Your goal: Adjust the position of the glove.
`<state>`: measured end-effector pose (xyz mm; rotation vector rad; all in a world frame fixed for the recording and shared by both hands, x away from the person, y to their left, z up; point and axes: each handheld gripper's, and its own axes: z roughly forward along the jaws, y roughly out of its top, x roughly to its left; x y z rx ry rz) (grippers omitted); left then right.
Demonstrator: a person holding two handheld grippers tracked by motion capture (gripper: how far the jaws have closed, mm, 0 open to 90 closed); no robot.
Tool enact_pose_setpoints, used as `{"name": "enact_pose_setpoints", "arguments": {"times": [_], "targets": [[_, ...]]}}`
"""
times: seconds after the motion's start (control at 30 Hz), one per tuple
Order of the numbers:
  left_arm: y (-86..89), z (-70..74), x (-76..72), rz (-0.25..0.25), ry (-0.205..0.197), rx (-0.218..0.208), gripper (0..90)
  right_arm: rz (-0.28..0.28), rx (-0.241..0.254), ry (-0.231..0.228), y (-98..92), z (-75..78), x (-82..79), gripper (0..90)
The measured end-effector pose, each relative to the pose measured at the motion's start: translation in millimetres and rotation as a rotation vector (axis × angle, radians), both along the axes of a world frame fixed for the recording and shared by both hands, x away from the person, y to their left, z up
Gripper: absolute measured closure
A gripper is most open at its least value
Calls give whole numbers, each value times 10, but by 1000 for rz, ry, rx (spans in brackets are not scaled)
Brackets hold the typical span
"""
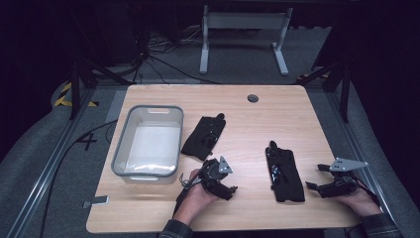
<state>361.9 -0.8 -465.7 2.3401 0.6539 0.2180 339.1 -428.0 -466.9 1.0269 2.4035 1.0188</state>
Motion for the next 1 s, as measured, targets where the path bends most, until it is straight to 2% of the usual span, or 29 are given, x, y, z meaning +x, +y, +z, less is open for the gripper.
{"name": "enact_pose_setpoints", "arguments": {"times": [0.1, 0.2, 0.33, 0.43, 0.5, 0.6, 0.67, 0.73, 0.8, 0.83, 0.87, 0.9, 1.0], "targets": [[26, 56, 13, 23, 32, -23, 350, 0, 0, 0, 0, 0, 0, 106], [17, 108, 19, 49, 27, -22, 467, 0, 0, 0, 0, 0, 0, 105], [12, 207, 73, 95, 24, -39, 728, 1, 1, 0, 0, 0, 0, 105], [-1, 253, 156, 125, 38, -24, 879, 1, 0, 0, -1, 0, 0, 106], [-14, 271, 212, 142, 53, -17, 898, 1, 0, 1, -1, 1, 0, 105], [-23, 301, 296, 165, 45, 2, 899, 1, 1, 1, -1, 0, 0, 105], [-11, 321, 352, 186, 42, -8, 898, 1, 1, 1, -1, 0, 1, 105], [2, 352, 414, 199, 27, 11, 898, 1, 1, 1, -1, 0, 0, 105], [11, 373, 448, 215, 20, 2, 898, 1, 0, 1, -1, 1, 0, 105], [21, 379, 478, 236, 13, -16, 898, 1, 0, 1, -1, 1, 0, 105], [23, 378, 518, 249, 19, -7, 898, 1, 1, 1, -1, 0, 1, 105], [22, 377, 539, 259, 10, 9, 898, 1, 0, 0, -1, 0, 0, 105], [12, 381, 641, 315, -12, 19, 898, 1, 0, 1, -1, 1, 0, 105]]}}
